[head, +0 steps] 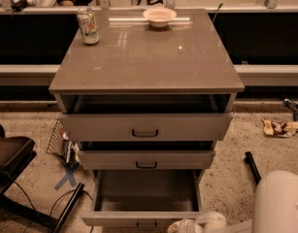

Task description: Close bottom drawer

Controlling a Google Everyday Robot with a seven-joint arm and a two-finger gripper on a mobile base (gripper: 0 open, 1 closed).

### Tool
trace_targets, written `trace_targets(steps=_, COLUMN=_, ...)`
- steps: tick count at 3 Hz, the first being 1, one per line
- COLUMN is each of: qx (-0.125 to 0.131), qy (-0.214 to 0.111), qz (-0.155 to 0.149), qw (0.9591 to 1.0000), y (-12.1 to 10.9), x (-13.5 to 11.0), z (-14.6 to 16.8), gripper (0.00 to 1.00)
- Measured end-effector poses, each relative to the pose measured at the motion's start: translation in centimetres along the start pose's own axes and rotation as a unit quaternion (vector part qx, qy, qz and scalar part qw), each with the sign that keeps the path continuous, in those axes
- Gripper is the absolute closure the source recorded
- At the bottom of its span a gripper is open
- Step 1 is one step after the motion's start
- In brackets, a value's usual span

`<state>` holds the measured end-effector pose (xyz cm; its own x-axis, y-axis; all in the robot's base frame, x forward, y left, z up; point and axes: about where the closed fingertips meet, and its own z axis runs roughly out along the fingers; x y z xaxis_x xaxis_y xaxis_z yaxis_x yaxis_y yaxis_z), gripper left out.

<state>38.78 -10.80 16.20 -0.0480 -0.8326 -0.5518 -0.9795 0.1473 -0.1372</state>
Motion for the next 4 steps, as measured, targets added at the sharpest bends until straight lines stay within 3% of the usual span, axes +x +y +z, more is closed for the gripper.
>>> trace_targets(steps=1, qx=0.014, qy=-0.037, qz=-0.056, qw=0.9976, y=-4.3, x=-4.7, z=1.0, gripper=1.00)
trace_targets(steps=3, qx=0.014, qy=-0.030, qz=-0.051, qw=0.9982, y=-4.5, x=-4.4, z=1.8, gripper=1.00)
trace_targets(steps=4, qx=0.015, qy=-0.024, qz=-0.044, qw=0.9986, y=-5.7, x=-3.5, z=3.5, gripper=1.00)
